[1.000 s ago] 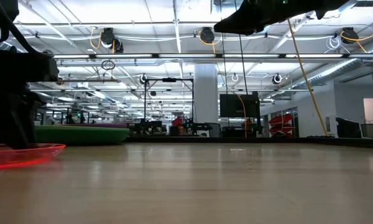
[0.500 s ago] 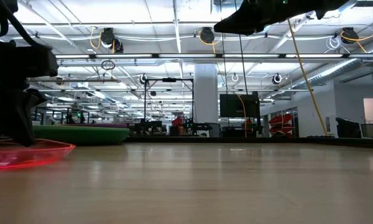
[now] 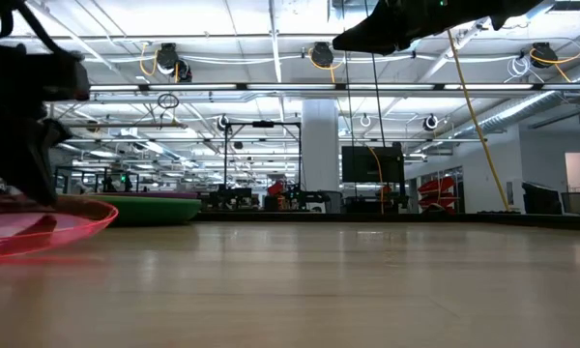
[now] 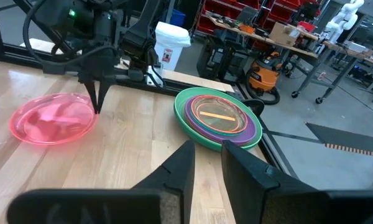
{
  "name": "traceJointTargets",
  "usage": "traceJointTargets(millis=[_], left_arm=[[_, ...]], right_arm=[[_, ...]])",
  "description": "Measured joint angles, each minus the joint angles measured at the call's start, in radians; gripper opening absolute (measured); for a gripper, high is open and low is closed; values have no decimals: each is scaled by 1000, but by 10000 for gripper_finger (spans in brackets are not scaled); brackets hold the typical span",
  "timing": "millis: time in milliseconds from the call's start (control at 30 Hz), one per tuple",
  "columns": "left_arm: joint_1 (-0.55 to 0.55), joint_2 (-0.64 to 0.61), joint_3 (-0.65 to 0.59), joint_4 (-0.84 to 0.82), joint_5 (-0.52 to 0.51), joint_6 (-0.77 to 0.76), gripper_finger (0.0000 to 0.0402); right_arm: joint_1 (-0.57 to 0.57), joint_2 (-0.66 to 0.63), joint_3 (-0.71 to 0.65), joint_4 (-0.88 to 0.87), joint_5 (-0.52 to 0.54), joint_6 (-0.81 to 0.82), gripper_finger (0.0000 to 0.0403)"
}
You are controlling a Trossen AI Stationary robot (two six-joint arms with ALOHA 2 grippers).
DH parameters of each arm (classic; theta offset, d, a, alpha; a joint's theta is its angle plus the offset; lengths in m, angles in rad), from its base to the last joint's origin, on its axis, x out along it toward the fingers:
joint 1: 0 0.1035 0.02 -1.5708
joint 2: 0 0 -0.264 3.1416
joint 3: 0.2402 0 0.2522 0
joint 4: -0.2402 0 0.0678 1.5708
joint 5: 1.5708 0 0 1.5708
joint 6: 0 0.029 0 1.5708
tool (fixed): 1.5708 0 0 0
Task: Stack plastic plates
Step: Stack the transparent pink plate on top of the transparent orange plate
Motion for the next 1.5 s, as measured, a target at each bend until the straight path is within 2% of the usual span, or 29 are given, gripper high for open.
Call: traceJointTargets(millis=[233,433,567,867,1167,1300,1500], left_arm=[[49,-47,89,-173,-55,-2,2],[175,-114,136,-238,-105,-5,2],[284,-166,154,-295,-106,9,1],[542,-291,155,-297,-143,139,1],[896,-401,155,-265,-165,351,1],[1043,-406,176,-241,-120,464,1],[1244,-406,249,-232,65,544,1]], right_arm=[[0,0,0,0,0,-1,73],[0,0,0,0,0,-3,73],[0,0,0,0,0,-4,73],[0,0,0,0,0,-4,73],[0,0,0,0,0,-11,73],[0,0,0,0,0,-10,73],[0,0,0,0,0,-11,73]])
